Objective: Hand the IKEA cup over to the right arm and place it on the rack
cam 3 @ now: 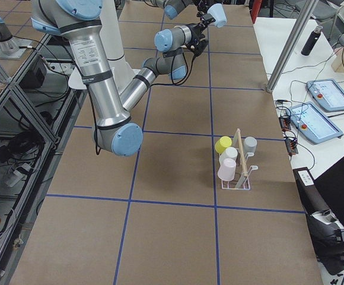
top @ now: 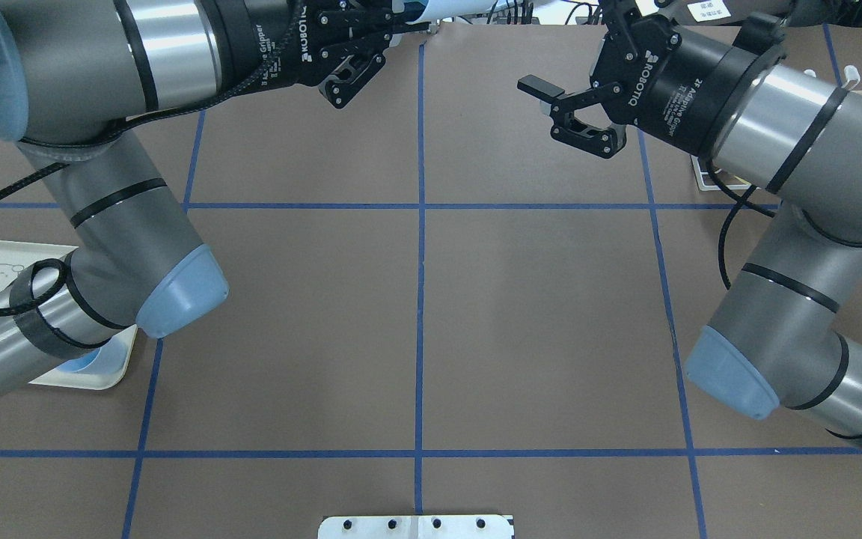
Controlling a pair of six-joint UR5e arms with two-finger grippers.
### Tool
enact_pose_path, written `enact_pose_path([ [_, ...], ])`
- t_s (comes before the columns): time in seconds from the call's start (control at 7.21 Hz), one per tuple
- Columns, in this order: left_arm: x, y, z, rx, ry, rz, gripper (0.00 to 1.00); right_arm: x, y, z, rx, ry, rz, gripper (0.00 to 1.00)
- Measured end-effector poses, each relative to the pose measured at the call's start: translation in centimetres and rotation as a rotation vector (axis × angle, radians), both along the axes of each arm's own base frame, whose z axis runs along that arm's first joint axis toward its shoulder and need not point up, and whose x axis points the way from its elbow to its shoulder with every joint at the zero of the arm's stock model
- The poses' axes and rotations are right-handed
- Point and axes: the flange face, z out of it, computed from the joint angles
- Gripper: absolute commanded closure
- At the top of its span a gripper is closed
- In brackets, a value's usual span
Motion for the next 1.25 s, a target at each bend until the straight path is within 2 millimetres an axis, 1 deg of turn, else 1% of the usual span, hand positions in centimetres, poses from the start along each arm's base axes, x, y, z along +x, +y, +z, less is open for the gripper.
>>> enact_pose_path([
  [0.28, 0.2, 0.3, -0.1, 0.000, 0.010, 0.009, 1.00, -0.6, 0.2, -0.9, -0.012, -0.035, -0.010, 0.01],
  [0.69, 0.9, 1.8, -0.7, 0.013, 0.023, 0.041, 1.00, -1.7, 0.0, -1.5, -0.015, -0.044, -0.016, 0.01],
  [1.25, 1.4, 3.7, -1.1, 0.031, 0.037, 0.077, 1.00, -1.6, -0.1, -1.7, -0.014, -0.046, -0.015, 0.01],
])
